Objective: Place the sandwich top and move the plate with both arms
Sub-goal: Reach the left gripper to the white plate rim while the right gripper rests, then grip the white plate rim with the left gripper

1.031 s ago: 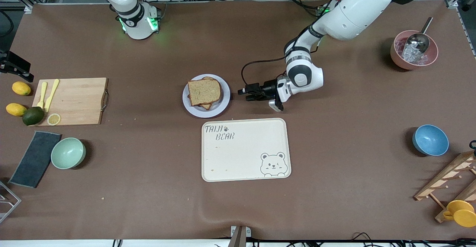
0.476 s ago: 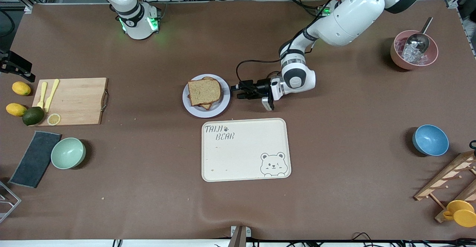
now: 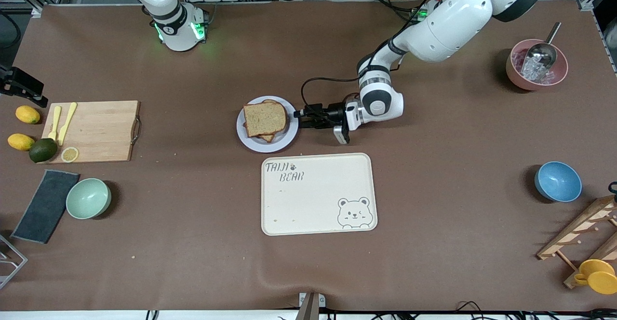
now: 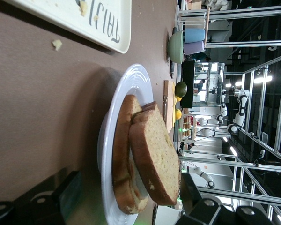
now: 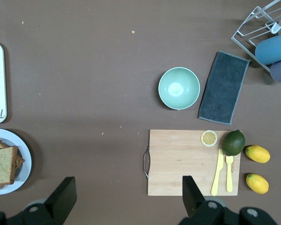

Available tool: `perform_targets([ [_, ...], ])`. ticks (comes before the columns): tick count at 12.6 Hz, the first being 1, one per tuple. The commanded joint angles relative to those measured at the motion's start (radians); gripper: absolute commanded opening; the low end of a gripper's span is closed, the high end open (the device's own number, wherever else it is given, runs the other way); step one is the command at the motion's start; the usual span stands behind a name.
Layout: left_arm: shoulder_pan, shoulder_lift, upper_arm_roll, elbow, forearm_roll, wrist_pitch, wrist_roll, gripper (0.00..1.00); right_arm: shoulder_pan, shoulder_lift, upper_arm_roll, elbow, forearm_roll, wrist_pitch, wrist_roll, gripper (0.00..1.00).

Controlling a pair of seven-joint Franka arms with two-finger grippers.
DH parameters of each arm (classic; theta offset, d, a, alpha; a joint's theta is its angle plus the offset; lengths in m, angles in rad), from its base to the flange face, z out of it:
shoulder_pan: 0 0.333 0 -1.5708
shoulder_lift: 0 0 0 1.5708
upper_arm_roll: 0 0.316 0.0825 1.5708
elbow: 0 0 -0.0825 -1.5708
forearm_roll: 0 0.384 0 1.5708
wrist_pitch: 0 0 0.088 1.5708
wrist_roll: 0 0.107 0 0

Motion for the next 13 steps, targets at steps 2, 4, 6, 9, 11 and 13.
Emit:
perform_targets([
  [2, -0.018, 0.045, 0.004, 0.034, -0.030, 0.009, 0.042, 0.79, 0.003, 0.007, -0.001, 0.015, 0.013, -0.008, 0.018, 1.00],
  [4, -0.032, 0.045, 0.004, 0.041, -0.032, 0.009, 0.042, 0.70, 0.003, 0.007, -0.001, 0.014, 0.013, -0.009, 0.018, 1.00],
  [6, -0.036, 0.054, 0.005, 0.046, -0.030, 0.009, 0.045, 0.64, 0.004, 0.007, -0.001, 0.014, 0.013, -0.012, 0.018, 1.00],
  [9, -0.036, 0.056, 0.005, 0.046, -0.030, 0.009, 0.055, 0.58, 0.003, 0.007, -0.001, 0.014, 0.013, -0.014, 0.016, 1.00],
  [11, -0.035, 0.070, 0.005, 0.046, -0.030, 0.009, 0.074, 0.46, 0.003, 0.007, -0.001, 0.014, 0.013, -0.015, 0.016, 1.00],
  [13, -0.035, 0.087, 0.007, 0.058, -0.029, 0.009, 0.089, 0.44, 0.001, 0.007, -0.001, 0.011, 0.015, -0.015, 0.016, 1.00],
])
